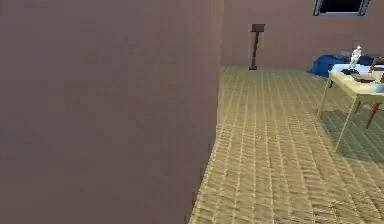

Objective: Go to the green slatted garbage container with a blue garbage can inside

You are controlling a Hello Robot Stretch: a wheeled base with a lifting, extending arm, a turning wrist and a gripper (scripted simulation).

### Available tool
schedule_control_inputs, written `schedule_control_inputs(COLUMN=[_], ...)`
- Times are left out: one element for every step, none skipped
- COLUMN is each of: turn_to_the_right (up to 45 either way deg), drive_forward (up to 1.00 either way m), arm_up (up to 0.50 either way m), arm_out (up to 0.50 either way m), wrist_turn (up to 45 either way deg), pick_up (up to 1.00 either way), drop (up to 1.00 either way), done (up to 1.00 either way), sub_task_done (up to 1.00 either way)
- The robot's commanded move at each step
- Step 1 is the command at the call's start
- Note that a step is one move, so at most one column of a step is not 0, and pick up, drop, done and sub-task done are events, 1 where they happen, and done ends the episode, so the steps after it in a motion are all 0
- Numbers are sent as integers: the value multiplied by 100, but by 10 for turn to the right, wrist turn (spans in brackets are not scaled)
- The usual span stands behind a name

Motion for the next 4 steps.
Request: schedule_control_inputs(turn_to_the_right=[450, 450, 150, 30], drive_forward=[0, 0, 0, 0], arm_up=[0, 0, 0, 0], arm_out=[0, 0, 0, 0], wrist_turn=[0, 0, 0, 0], pick_up=[0, 0, 0, 0], drop=[0, 0, 0, 0], done=[0, 0, 0, 0], sub_task_done=[0, 0, 0, 0])
